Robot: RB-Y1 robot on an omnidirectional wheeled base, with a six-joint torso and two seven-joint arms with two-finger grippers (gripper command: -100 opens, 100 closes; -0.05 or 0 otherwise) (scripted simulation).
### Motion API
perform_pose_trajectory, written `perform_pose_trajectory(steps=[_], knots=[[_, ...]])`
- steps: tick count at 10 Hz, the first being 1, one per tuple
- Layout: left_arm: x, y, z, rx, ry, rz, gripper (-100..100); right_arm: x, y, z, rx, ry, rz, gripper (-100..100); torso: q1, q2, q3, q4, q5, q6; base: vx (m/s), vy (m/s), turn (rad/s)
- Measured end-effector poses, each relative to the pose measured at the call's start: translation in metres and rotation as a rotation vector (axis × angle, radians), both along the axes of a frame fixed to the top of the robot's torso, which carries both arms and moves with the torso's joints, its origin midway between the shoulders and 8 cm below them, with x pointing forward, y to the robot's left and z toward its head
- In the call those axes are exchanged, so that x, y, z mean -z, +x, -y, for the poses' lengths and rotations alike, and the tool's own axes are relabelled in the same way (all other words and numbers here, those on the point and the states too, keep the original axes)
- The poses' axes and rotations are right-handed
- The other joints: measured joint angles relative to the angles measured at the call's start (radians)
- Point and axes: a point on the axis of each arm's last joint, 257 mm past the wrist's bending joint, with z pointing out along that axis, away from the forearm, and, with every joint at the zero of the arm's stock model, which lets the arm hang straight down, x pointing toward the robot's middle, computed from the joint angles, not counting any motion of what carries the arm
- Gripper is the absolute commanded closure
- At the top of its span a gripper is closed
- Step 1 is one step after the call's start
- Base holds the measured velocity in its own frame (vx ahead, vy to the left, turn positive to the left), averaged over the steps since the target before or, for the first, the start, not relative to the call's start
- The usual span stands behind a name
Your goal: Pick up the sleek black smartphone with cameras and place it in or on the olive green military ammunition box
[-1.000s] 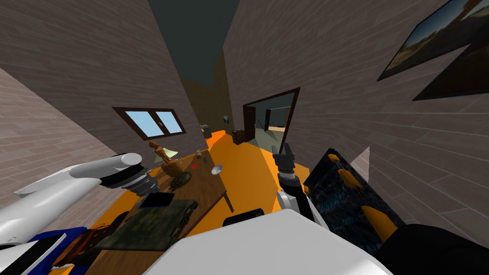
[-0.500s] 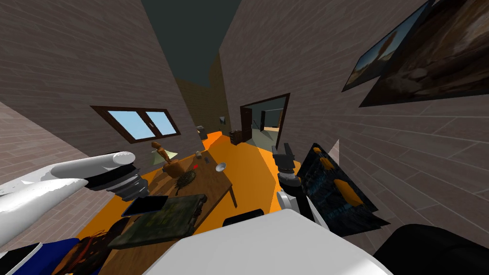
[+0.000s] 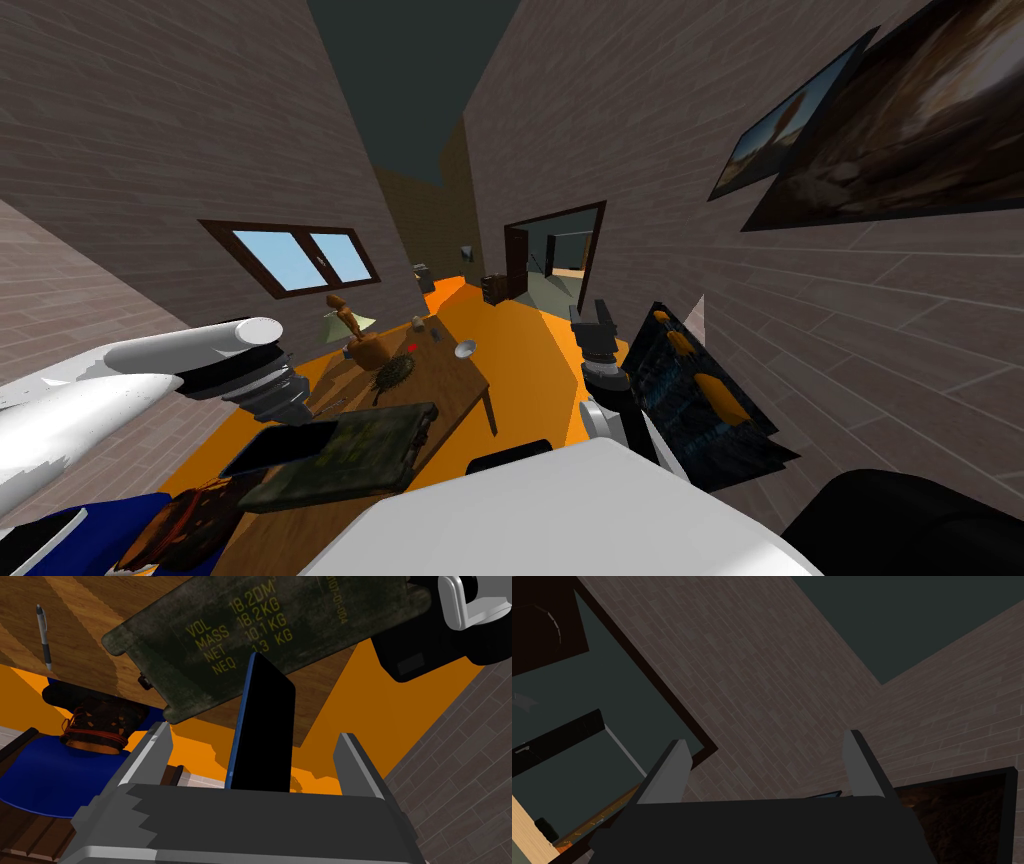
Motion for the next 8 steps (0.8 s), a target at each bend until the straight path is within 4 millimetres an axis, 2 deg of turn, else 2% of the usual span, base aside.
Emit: perform_pose_trajectory(steps=[1,2,3,5,8], knots=[[0.0,0.0,0.0,0.0,0.0,0.0,0,0.0,0.0,0.0,0.0,0.0,0.0,0,0.0,0.0,0.0,0.0,0.0,0.0,0.0,0.0,0.0],[0.0,0.0,0.0,0.0,0.0,0.0,-100,0.0,0.0,0.0,0.0,0.0,0.0,0,0.0,0.0,0.0,0.0,0.0,0.0,-0.006,-0.023,0.001],[-0.015,0.001,-0.004,-0.001,0.005,0.008,-100,0.0,0.0,0.0,0.0,0.0,0.0,0,-0.002,0.0,0.0,0.0,-0.001,0.0,-0.005,-0.024,0.005],[-0.023,0.0,-0.002,0.002,0.006,0.007,-100,0.0,0.0,0.0,0.0,0.0,0.0,0,-0.001,0.0,0.0,0.0,0.0,0.0,-0.005,-0.016,0.0],[-0.052,0.001,0.001,0.003,0.019,0.017,-100,0.0,0.0,0.0,0.0,0.0,0.0,0,-0.003,0.001,0.0,0.0,-0.001,0.0,-0.007,-0.029,0.002]])
